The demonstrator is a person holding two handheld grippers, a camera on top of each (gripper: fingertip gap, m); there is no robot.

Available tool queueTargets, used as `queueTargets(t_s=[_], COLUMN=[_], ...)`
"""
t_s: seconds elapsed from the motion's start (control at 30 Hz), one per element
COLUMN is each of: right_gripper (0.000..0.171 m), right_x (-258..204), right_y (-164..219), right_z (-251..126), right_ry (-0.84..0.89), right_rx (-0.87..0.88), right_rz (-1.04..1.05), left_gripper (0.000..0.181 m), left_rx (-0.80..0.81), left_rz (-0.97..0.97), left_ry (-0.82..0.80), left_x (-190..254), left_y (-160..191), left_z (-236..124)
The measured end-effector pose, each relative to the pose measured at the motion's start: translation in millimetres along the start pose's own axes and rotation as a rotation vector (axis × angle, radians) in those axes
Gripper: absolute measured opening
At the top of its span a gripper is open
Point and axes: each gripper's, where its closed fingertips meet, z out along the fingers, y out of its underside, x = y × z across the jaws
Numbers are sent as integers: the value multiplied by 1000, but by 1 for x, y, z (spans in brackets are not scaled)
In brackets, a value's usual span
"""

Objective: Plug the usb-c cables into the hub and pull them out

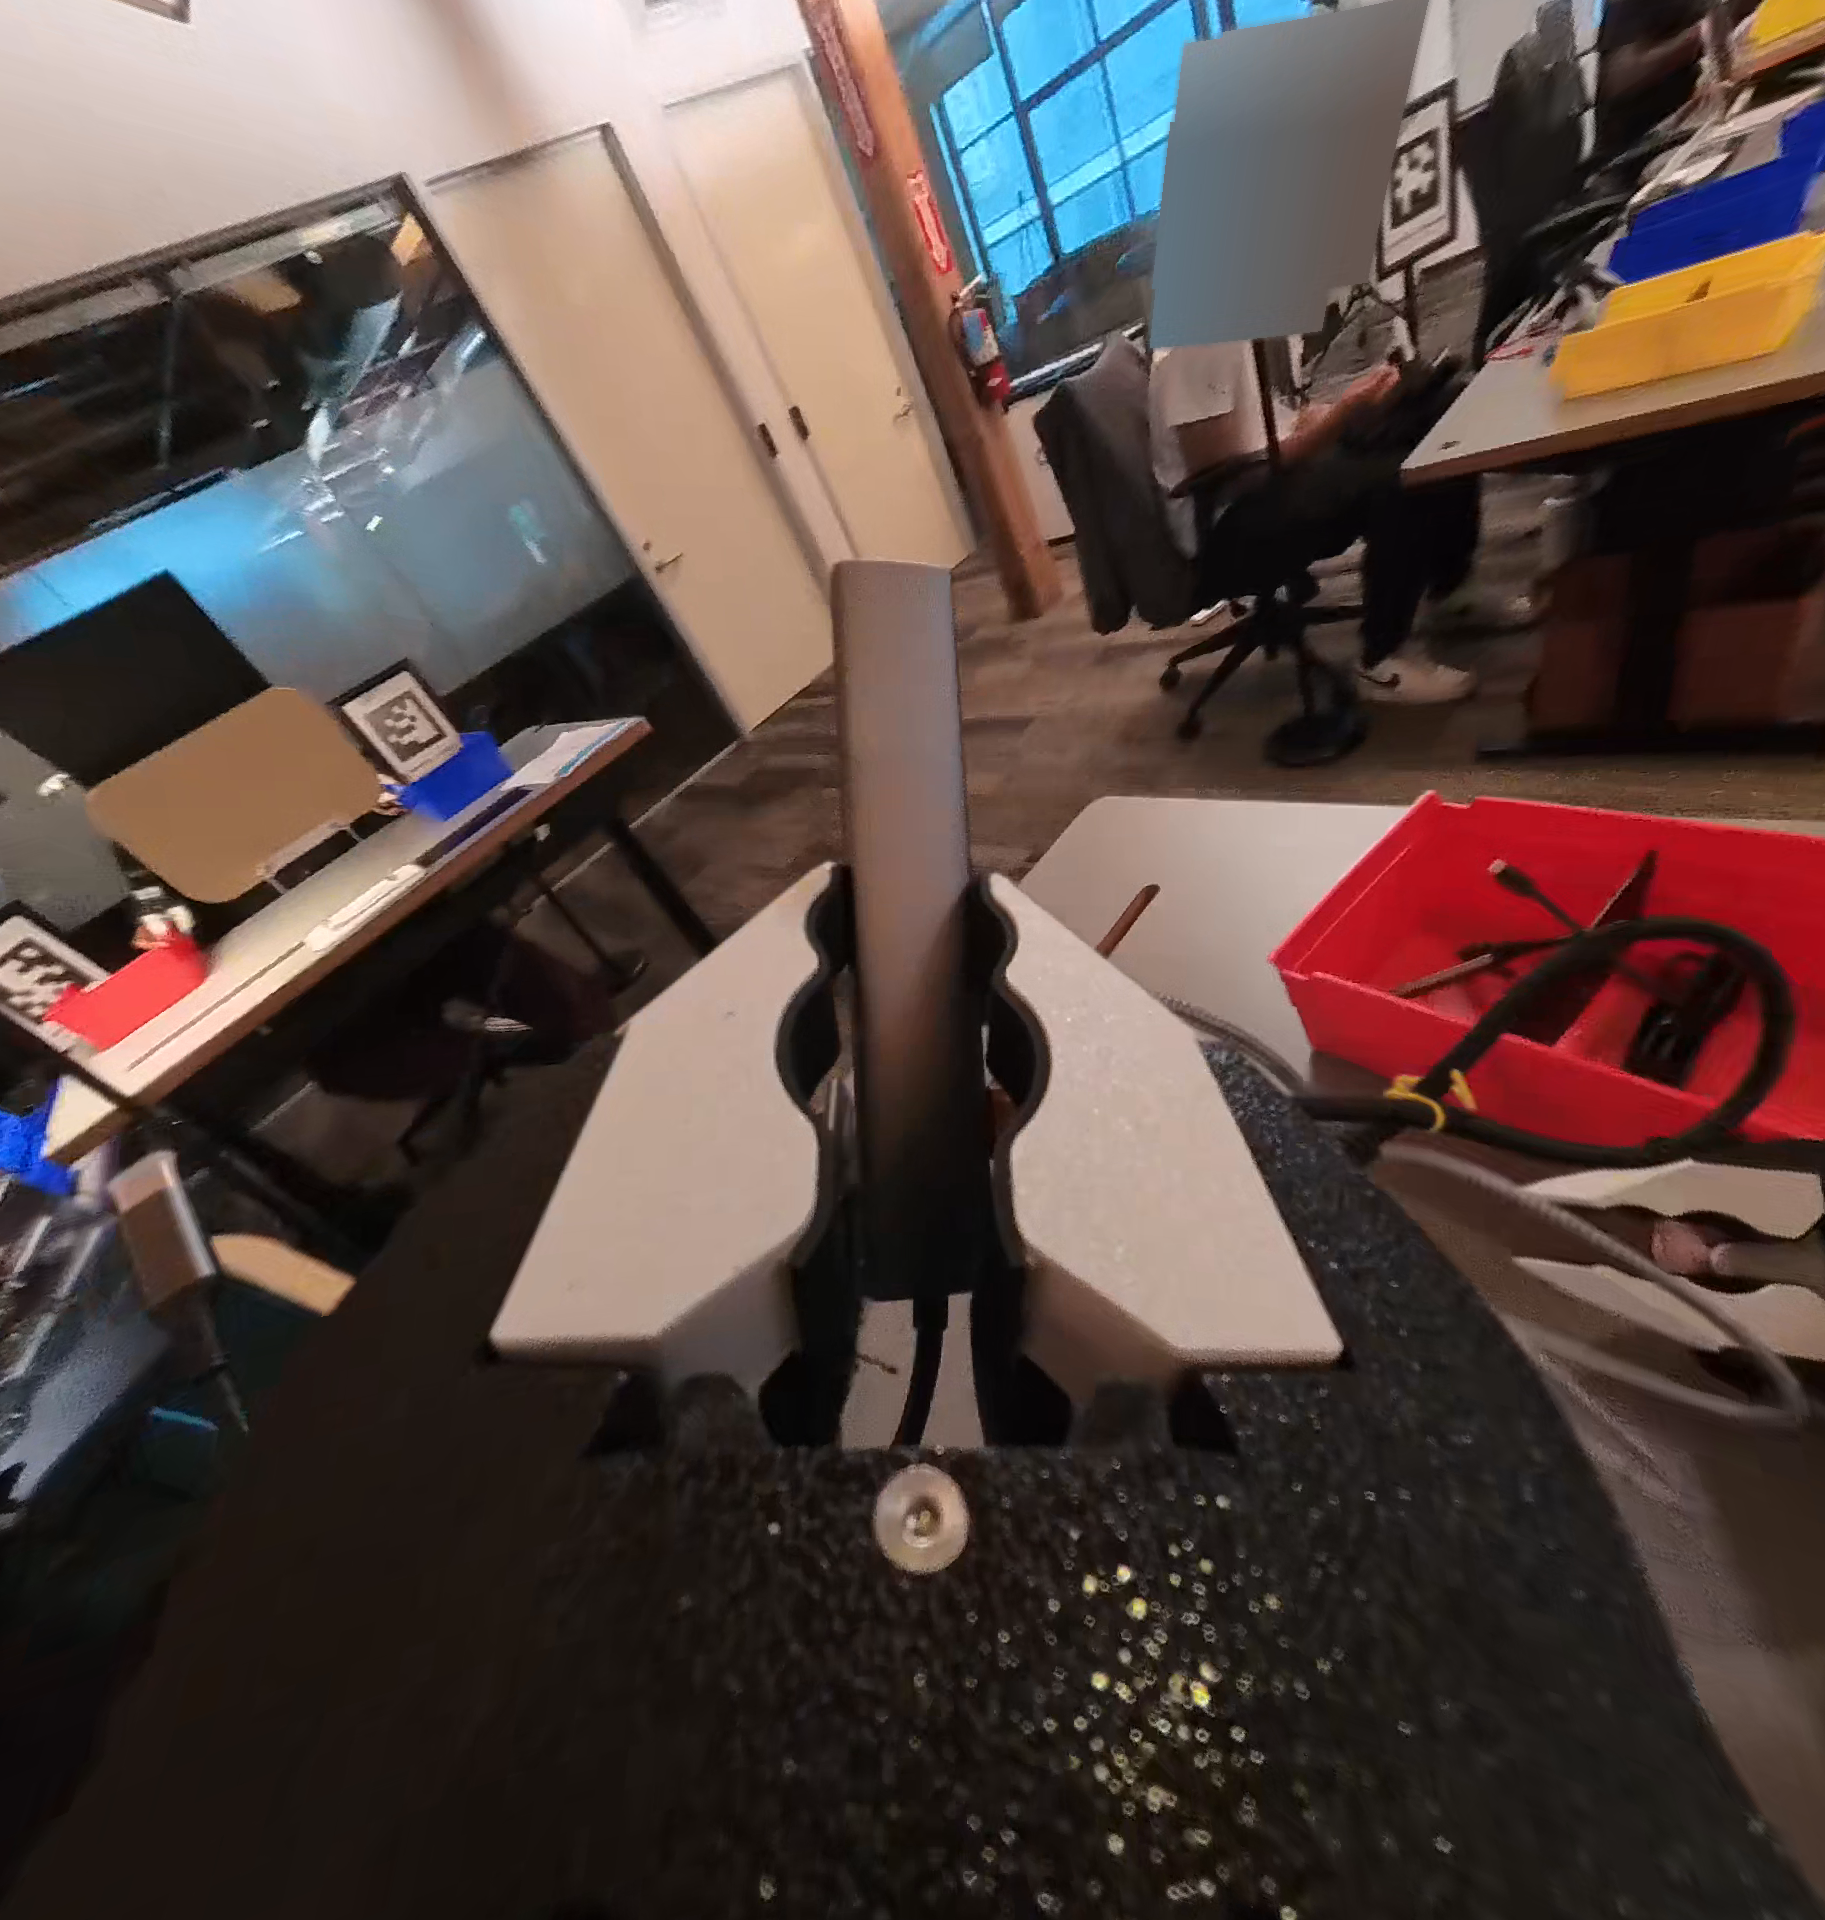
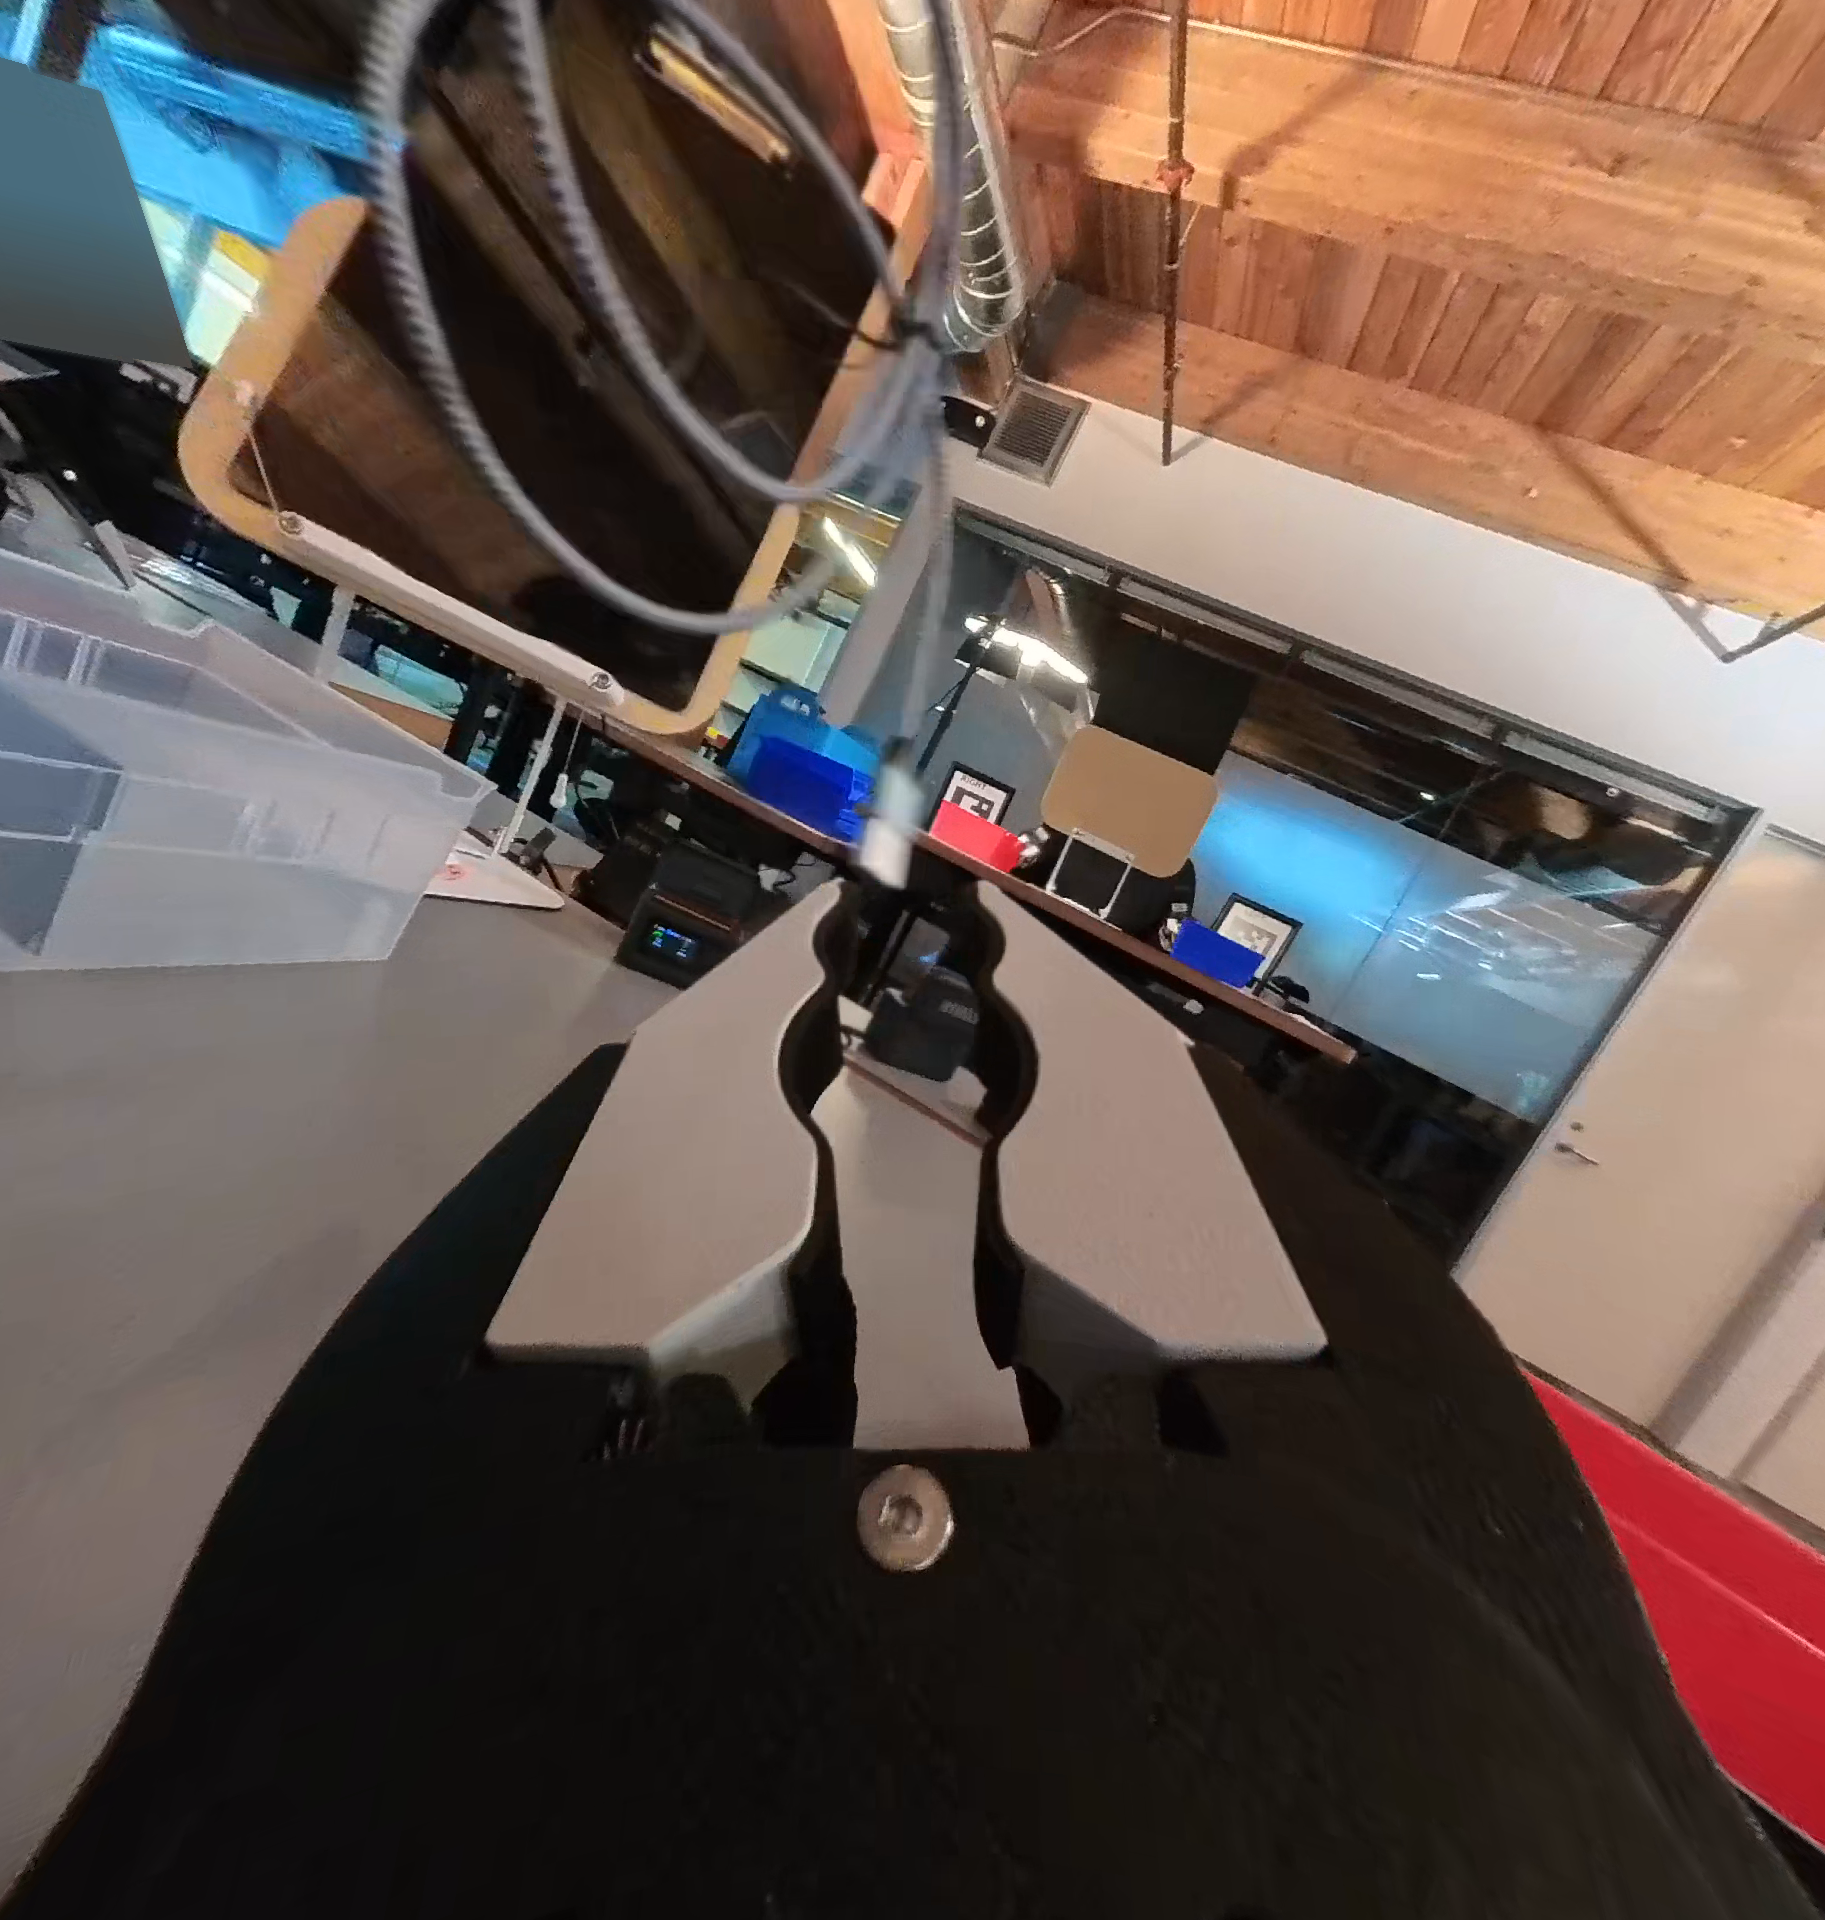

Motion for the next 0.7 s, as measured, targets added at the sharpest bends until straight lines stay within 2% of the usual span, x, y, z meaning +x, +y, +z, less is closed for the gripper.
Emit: queueTargets(t_s=[0.07, 0.13, 0.3, 0.43, 0.6, 0.7], right_gripper=[18, 17, 13, 8, 4, 5], right_x=[9, 19, 41, 40, 28, 13], right_y=[0, -2, -8, -11, -26, -8], right_z=[-2, -5, -15, -17, -23, -15], right_ry=[49, 101, 197, 194, 48, -102], right_rx=[-2, 5, 42, 48, 167, 77], right_rz=[1, 11, 71, 82, 228, 394], left_gripper=[21, 21, 21, 21, 21, 21], left_rx=[-15, -49, -147, -137, -79, -92], left_rz=[-23, -83, -251, -323, -329, -352], left_ry=[12, 39, 41, -31, -151, -185], left_x=[8, 22, 68, 106, 139, 146], left_y=[5, 28, 124, 178, 221, 252], left_z=[21, 41, 68, 73, 80, 88])
